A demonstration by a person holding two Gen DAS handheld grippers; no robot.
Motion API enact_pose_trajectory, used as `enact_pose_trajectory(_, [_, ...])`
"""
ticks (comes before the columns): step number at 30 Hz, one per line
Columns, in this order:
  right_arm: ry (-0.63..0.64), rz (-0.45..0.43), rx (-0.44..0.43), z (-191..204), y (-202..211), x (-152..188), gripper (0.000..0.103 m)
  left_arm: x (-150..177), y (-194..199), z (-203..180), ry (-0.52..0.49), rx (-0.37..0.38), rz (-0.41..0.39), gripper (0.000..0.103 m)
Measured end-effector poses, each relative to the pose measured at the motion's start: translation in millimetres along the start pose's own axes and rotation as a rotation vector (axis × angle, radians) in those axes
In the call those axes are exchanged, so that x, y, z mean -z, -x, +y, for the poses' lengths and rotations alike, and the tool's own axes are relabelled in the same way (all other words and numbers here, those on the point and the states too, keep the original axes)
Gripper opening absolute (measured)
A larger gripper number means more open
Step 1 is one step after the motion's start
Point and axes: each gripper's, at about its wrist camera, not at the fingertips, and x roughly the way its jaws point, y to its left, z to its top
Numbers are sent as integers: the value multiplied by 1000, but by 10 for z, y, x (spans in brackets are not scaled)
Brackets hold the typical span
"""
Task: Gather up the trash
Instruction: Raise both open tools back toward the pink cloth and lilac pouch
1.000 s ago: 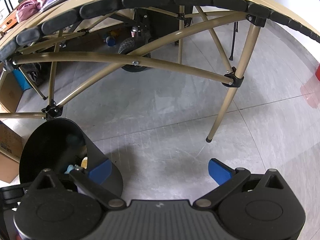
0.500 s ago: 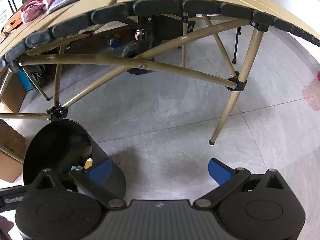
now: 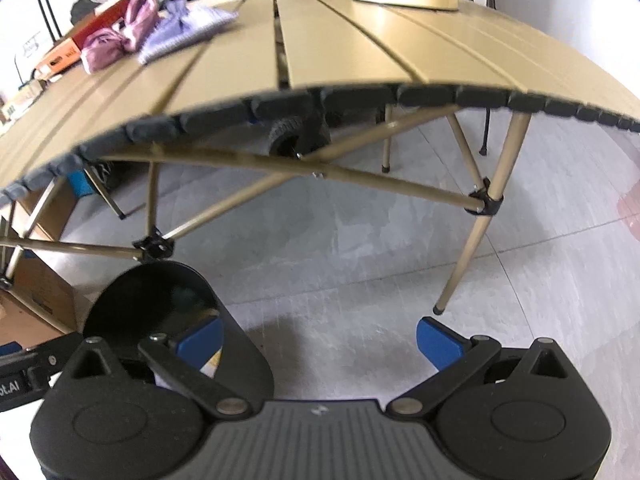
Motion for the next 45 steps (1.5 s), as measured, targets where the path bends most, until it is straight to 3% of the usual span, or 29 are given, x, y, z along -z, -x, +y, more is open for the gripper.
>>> enact_pose_trajectory(6, [37,-65,-73,73,324,-54,103,-94,324,18,-31,17,-128,103])
enact_pose_trajectory(13, [26,-239,-211,89,782,-170,103,-209,736,89,-15,-21,-352,103])
enact_pose_trajectory(18, [28,-333,-262,136,875,-328,103,-357,836,152,10,12,-414,103])
enact_pose_trajectory(23, [49,-378,-289,223,804,-546,103,-607,888,183,-33,31,-497,103])
enact_pose_trajectory(29, [40,-404,-249,332,601,-945,103,-918,736,300,-28,3,-555,103])
enact_pose_trajectory(39, [84,-408,-136,821,-13,-1760,103,-1507,474,611,40,-2,-557,103])
enact_pose_trajectory(45, [89,-327,-72,1074,-462,-2121,103,-1700,344,743,80,2,-553,103])
